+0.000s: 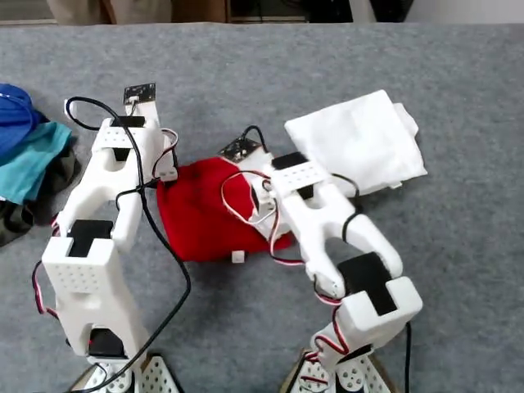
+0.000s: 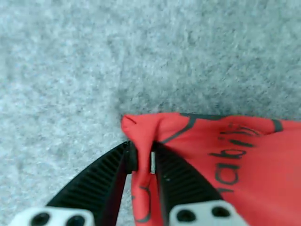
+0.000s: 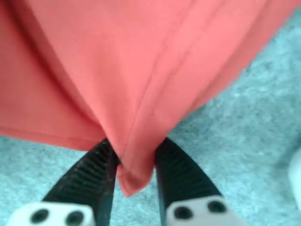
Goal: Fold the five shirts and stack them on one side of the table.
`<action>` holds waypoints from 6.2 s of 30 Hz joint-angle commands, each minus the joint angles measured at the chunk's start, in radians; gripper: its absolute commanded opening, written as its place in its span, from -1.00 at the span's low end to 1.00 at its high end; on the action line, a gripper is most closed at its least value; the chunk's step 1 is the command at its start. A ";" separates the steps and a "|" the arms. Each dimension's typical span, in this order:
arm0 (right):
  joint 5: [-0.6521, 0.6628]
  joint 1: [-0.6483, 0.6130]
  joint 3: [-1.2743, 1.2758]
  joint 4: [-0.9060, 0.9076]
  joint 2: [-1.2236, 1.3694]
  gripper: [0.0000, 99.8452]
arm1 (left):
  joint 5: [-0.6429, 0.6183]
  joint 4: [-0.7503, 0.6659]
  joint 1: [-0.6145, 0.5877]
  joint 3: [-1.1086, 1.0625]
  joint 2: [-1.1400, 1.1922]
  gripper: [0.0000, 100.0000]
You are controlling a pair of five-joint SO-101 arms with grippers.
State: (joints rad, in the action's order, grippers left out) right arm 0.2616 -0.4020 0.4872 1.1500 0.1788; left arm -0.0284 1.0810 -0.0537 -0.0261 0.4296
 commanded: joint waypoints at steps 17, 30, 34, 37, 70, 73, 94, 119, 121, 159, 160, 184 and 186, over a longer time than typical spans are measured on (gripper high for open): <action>0.005 0.012 -0.054 0.138 -0.180 -1.00 | 0.012 0.230 0.063 0.342 -0.012 -0.96; 0.005 0.015 -0.160 0.273 -0.453 -1.00 | 0.008 0.494 0.127 0.784 -0.004 -0.96; 0.005 0.059 -0.162 0.270 -0.507 -1.00 | 0.006 0.511 0.157 0.884 -0.002 -0.96; 0.005 0.151 -0.194 0.270 -0.547 -1.00 | 0.006 0.505 0.180 0.964 -0.004 -0.96; 0.101 0.693 -0.185 -0.112 -0.593 -1.00 | -0.213 -0.098 0.440 1.211 0.456 -0.96; 0.101 0.734 -0.176 -0.141 -0.593 -1.00 | -0.213 -0.097 0.440 1.221 0.490 -0.96; 0.186 0.759 -0.110 -0.172 -0.593 -0.61 | -0.215 0.014 0.482 1.217 0.510 -0.59; 0.213 0.565 -0.122 -0.014 -0.595 -0.99 | -0.158 0.474 0.172 1.591 0.503 -0.97; 0.213 0.504 -0.119 0.025 -0.595 -1.00 | -0.132 0.583 0.071 1.682 0.501 -0.95; 0.157 0.254 0.217 -0.035 -0.601 -1.00 | 0.049 0.680 -0.626 1.699 0.366 -0.96; 0.157 0.254 0.220 -0.035 -0.601 -1.00 | 0.049 0.681 -0.615 1.695 0.334 -0.96; 0.157 0.254 0.219 -0.038 -0.596 -1.00 | 0.057 0.647 0.381 0.347 -0.941 -0.96; 0.157 0.254 0.219 -0.038 -0.596 -1.00 | 0.057 0.603 0.385 0.232 -1.009 -0.96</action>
State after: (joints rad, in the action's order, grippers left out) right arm 0.4273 -0.1396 0.7081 1.1254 -0.3844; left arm 0.0222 1.7346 0.2915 0.3882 -0.4757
